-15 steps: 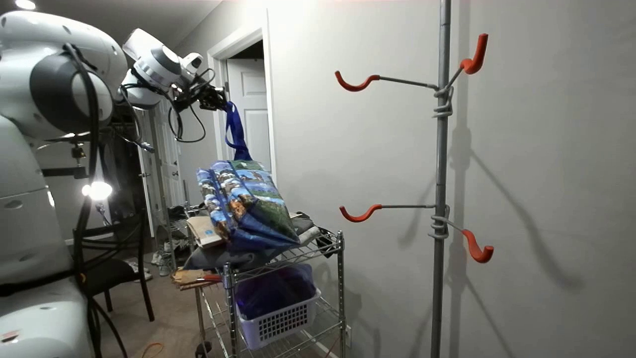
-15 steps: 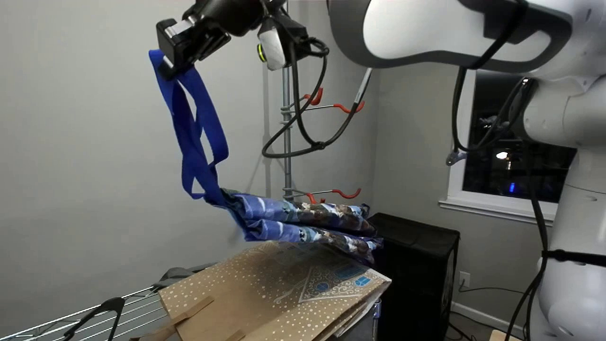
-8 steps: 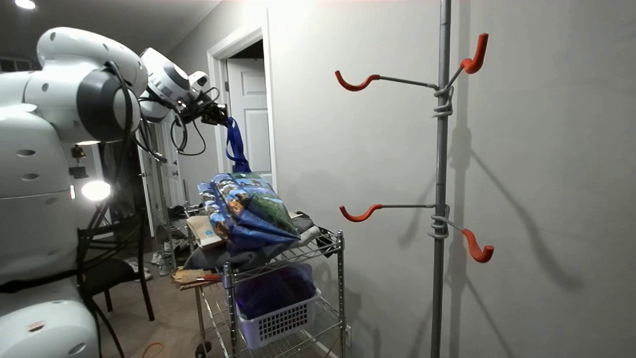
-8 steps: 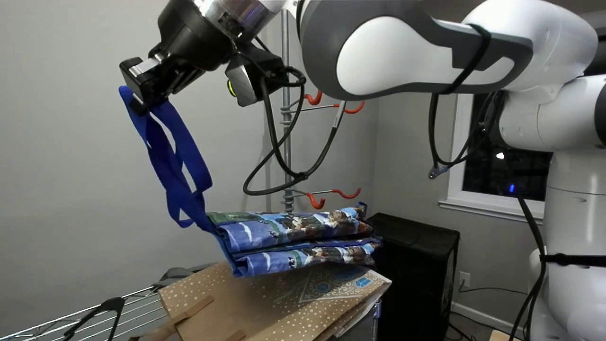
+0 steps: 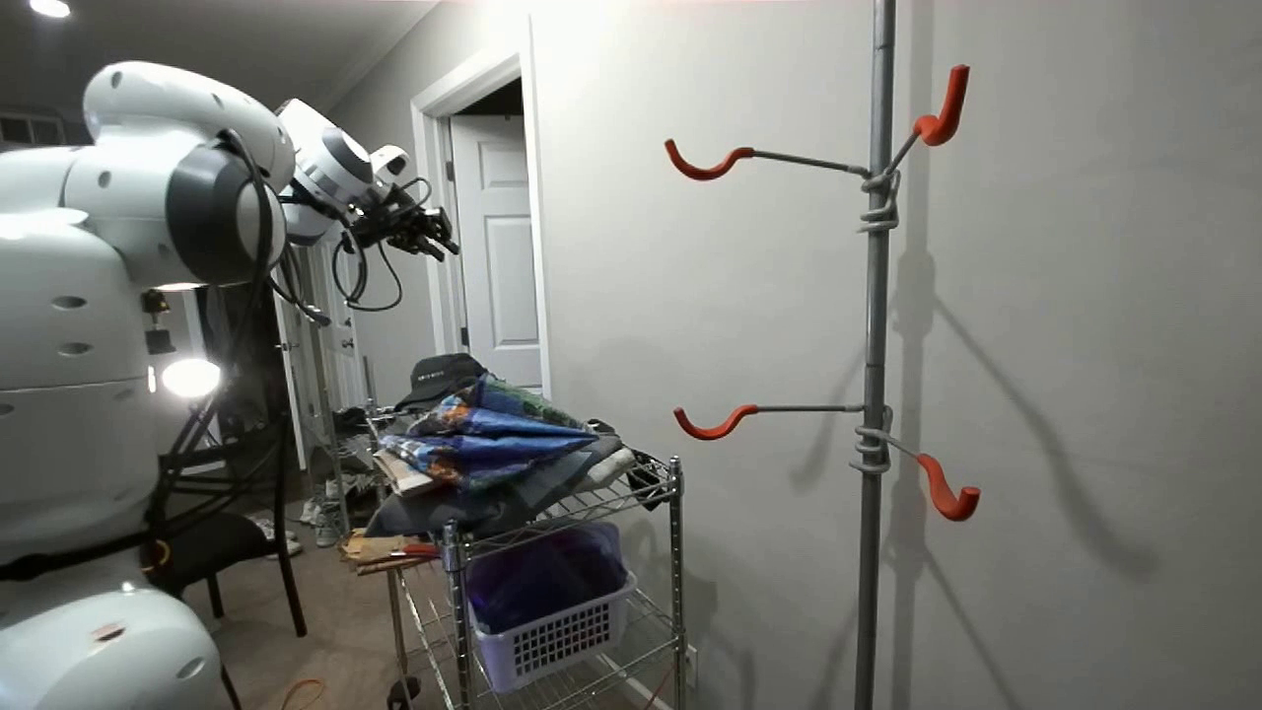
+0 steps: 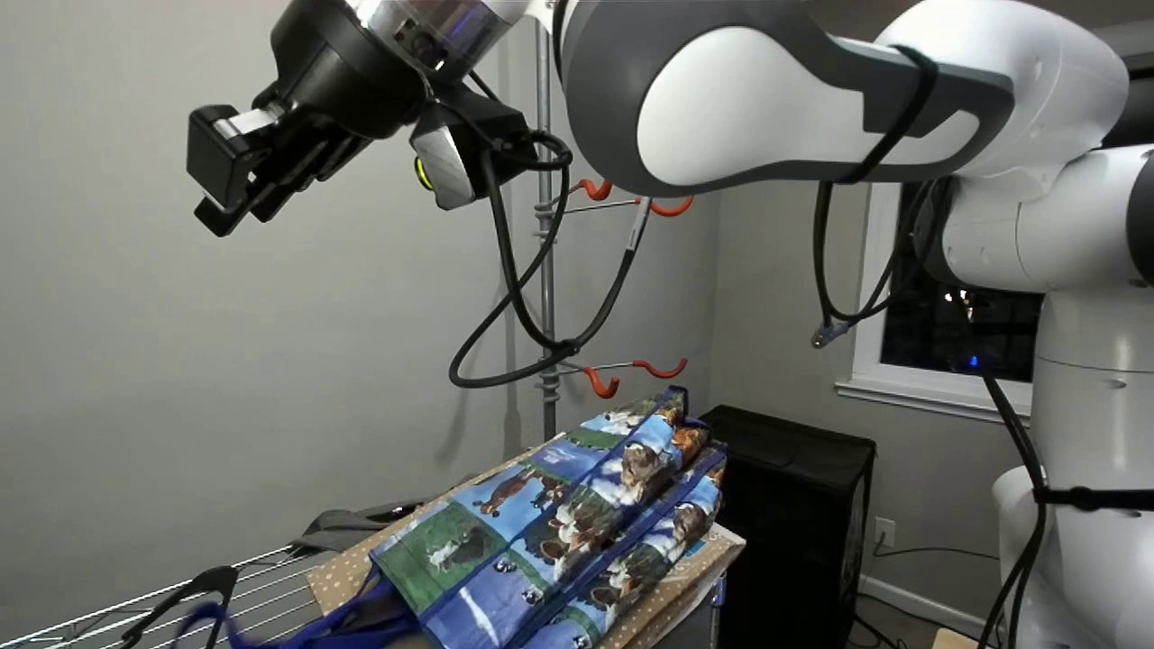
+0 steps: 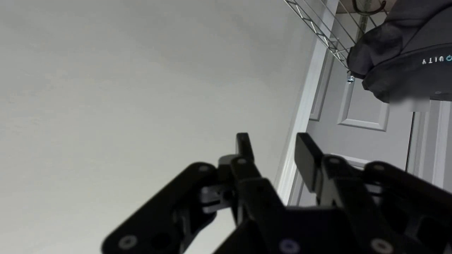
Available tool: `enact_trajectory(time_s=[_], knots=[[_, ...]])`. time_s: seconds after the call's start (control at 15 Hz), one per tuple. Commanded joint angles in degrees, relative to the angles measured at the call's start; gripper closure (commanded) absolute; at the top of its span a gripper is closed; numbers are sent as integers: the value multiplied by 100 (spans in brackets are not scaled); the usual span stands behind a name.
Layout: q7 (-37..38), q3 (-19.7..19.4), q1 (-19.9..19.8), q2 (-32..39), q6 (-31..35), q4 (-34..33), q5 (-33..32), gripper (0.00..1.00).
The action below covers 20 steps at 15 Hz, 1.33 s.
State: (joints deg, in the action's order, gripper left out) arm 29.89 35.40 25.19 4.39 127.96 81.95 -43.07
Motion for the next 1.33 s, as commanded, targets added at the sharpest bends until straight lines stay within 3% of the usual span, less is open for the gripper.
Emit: enact_trajectory(time_s=[0.0,0.27,0.4,1.27], knots=[[-103,-296,207,-67,90,-28,157,31],[-347,-493,281,-387,-181,141,471,5],[-617,-540,278,-681,-452,242,735,0],[-1561,-1043,-323,-3247,-1808,1818,2306,0]])
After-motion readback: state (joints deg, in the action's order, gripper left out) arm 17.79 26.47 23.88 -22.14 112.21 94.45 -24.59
